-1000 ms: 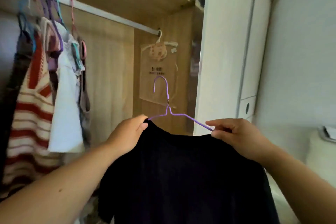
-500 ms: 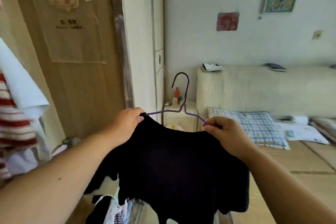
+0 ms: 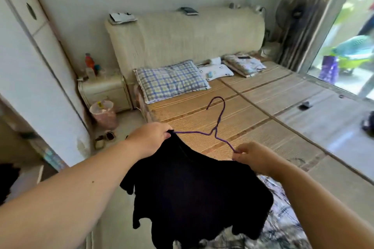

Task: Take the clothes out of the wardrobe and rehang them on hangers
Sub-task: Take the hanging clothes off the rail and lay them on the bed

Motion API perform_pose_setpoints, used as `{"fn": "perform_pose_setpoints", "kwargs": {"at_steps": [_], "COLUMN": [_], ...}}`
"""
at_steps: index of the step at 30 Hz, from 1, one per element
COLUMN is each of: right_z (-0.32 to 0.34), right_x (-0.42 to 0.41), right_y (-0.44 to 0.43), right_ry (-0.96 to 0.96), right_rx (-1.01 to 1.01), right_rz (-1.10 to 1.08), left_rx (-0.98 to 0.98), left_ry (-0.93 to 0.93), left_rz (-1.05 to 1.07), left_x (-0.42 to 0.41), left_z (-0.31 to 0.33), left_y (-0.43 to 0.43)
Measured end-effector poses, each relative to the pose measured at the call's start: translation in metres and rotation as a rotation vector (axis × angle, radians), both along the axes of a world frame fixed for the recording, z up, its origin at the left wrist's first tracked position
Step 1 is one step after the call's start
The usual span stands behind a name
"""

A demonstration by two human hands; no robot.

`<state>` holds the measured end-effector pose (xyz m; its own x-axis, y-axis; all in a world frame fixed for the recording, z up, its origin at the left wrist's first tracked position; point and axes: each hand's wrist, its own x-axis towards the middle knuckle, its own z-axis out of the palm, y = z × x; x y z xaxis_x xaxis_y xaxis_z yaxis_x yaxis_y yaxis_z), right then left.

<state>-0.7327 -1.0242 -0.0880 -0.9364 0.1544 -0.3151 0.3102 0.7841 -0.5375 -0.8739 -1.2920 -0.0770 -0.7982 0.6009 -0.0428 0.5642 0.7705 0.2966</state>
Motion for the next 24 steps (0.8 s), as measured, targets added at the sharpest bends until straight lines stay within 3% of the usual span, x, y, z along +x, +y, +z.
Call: {"fn": "perform_pose_setpoints", "kwargs": {"at_steps": [5, 11, 24], "right_z": [-0.020, -0.055, -0.236], "right_x": [0.066, 0.104, 0.058], "right_y": [0.098, 0.191, 0.282], "right_ry": [-0.080, -0.068, -0.219], "right_rx": [-0.054, 0.056, -0.028], "right_rz": [-0.225, -0.401, -0.516], "left_rx": [-0.022, -0.061, -0.408], "left_ry": [-0.112, -0.107, -0.205], "left_rz": [-0.154, -0.186, -0.072], "left_x": [0.023, 0.047, 0.019], "left_z": [-0.028, -0.063, -0.201], "left_y": [0.124, 0.247, 0.368]}}
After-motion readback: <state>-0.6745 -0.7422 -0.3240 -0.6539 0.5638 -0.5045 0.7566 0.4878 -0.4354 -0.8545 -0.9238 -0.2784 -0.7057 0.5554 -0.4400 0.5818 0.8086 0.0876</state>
